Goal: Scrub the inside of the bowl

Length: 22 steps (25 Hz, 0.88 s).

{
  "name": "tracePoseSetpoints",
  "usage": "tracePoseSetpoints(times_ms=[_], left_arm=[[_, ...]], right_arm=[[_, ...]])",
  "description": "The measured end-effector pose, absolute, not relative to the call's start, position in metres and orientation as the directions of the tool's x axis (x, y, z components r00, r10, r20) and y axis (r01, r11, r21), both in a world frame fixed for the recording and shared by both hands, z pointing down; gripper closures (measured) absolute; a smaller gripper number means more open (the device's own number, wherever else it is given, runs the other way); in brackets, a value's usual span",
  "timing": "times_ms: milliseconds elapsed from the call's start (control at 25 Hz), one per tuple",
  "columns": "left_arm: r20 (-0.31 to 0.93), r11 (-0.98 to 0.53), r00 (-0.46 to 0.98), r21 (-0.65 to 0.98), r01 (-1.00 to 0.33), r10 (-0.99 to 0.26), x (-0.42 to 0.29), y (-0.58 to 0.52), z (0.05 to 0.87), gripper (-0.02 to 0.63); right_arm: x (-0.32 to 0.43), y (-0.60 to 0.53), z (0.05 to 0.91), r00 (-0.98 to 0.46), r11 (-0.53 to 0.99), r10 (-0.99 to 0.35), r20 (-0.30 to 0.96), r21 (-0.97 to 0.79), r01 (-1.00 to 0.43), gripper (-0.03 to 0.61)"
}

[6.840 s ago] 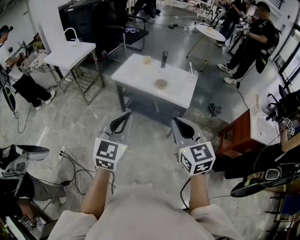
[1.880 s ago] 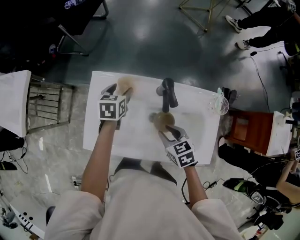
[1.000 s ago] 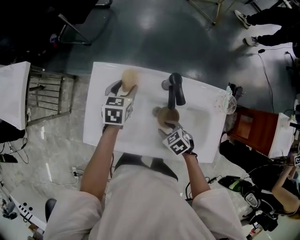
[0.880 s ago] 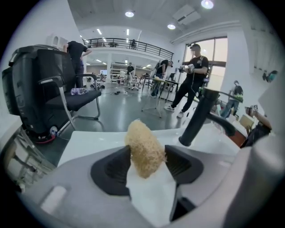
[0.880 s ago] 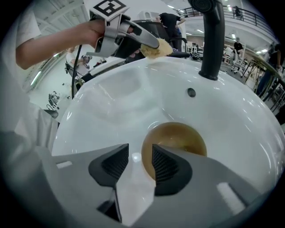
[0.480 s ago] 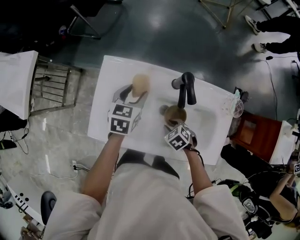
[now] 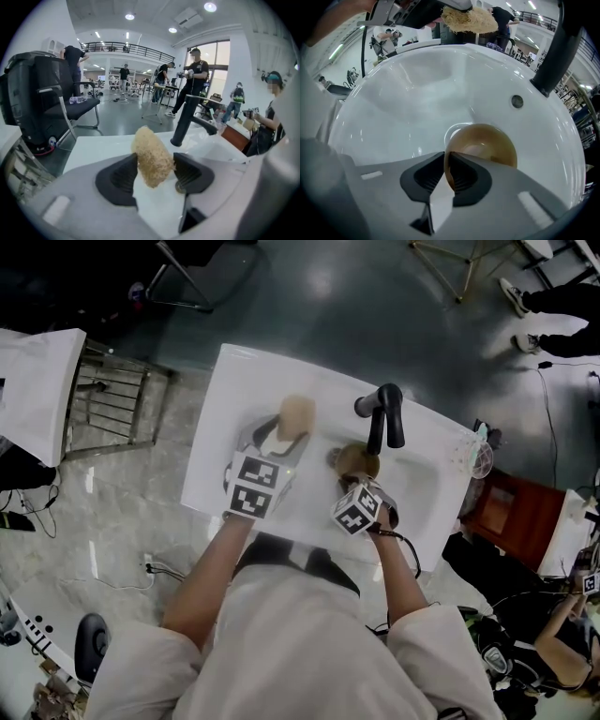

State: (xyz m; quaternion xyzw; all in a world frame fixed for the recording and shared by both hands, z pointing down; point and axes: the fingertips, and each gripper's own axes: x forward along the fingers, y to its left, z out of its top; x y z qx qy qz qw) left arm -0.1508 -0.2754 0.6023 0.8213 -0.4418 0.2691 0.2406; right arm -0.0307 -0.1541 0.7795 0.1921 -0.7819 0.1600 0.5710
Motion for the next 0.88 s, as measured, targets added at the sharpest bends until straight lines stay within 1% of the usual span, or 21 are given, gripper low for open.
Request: tracePoseSetpoints(times_ms=[160, 280, 440, 560, 680, 880], left_arm=[[0.649, -0.503, 0.473, 0.159, -0.850, -0.595, -0.147, -0.266, 0.604, 0.376], [0.642, -0.516, 0.488, 0.163, -0.841, -0.591, -0.141, -0.255, 0.605, 0.376], [0.622, -0.548, 0.523, 0.174, -0.818, -0.583, -0.128, -0.234, 0.596, 0.379], [0.581, -0.595, 0.583, 0.200, -0.778, -0.568, -0.111, -0.217, 0.584, 0.382], [0.512, -0.665, 0.665, 0.221, -0.713, -0.544, -0.090, -0.196, 0.560, 0.387], [0.384, -0.802, 0.787, 0.168, -0.574, -0.483, -0.046, -0.153, 0.505, 0.390]], right_arm=[[-0.030, -0.152, 0.776, -0.296, 0.874, -0.123, 0.947, -0.038, -0.485, 0.542], [-0.027, -0.152, 0.765, -0.333, 0.858, -0.164, 0.928, -0.032, -0.513, 0.554], [-0.022, -0.155, 0.727, -0.431, 0.800, -0.206, 0.879, -0.103, -0.591, 0.560], [-0.019, -0.164, 0.687, -0.529, 0.753, -0.253, 0.810, -0.179, -0.633, 0.560], [-0.013, -0.165, 0.642, -0.620, 0.709, -0.304, 0.723, -0.264, -0.655, 0.560], [0.005, -0.143, 0.570, -0.742, 0.653, -0.372, 0.558, -0.410, -0.636, 0.560]])
